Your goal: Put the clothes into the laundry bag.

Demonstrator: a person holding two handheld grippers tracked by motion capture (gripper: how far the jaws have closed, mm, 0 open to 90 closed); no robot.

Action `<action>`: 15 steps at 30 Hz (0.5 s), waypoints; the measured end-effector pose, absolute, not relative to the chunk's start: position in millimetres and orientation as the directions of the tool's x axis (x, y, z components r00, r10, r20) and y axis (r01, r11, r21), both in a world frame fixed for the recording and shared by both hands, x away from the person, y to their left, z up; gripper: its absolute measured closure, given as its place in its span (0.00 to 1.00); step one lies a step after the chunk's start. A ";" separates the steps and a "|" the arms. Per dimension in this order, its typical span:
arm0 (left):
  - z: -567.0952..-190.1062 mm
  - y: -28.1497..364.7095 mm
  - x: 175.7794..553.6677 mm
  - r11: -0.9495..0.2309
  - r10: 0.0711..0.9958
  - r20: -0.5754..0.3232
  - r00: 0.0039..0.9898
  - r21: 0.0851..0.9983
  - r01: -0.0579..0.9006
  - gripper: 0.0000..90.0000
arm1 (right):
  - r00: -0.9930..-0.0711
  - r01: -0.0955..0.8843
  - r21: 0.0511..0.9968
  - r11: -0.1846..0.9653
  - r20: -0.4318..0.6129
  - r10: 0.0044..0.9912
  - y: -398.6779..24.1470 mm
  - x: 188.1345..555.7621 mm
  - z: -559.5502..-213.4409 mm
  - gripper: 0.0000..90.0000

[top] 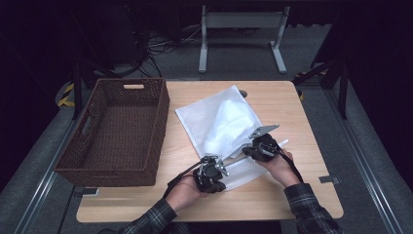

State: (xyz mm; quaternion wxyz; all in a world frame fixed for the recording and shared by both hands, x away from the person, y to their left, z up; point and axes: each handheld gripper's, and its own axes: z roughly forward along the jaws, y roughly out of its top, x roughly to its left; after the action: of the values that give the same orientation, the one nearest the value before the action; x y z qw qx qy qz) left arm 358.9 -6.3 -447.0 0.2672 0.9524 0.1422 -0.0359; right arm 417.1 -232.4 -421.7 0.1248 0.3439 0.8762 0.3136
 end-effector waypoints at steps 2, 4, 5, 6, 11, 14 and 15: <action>-446.1 -4.9 358.8 -0.808 0.263 -0.151 0.953 0.505 0.303 0.97 | -0.734 0.519 0.641 0.565 -0.004 0.679 -236.4 413.7 -419.1 0.98; -443.1 -2.7 360.0 -0.800 0.260 -0.161 0.952 0.517 0.305 0.94 | -0.741 0.509 0.653 0.561 0.000 0.672 -245.3 406.9 -413.3 0.97; -439.9 -1.3 360.2 -0.793 0.263 -0.161 0.951 0.525 0.308 0.87 | -0.733 0.509 0.665 0.547 0.002 0.680 -253.8 401.7 -408.3 0.97; -437.2 -0.3 360.6 -0.790 0.264 -0.161 0.951 0.530 0.309 0.87 | -0.733 0.509 0.665 0.547 0.002 0.680 -253.8 401.7 -408.3 0.97; -413.0 13.8 366.1 -0.719 0.306 -0.135 0.942 0.616 0.321 0.87 | -0.688 0.514 0.703 0.492 -0.005 0.726 -279.0 403.6 -397.9 0.97; -408.5 19.7 371.5 -0.691 0.346 -0.118 0.931 0.638 0.338 0.94 | -0.665 0.518 0.716 0.468 -0.007 0.747 -286.9 409.3 -396.2 0.97; -408.0 21.8 374.8 -0.679 0.362 -0.119 0.925 0.646 0.349 0.96 | -0.657 0.523 0.718 0.460 -0.004 0.754 -289.0 411.8 -395.8 0.97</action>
State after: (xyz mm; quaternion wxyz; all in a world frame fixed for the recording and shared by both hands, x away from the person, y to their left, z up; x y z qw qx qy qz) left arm 374.8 21.8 -408.0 0.3506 0.9162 0.1940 0.0091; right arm 411.8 -289.0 -395.8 0.1631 0.3806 0.8386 0.3539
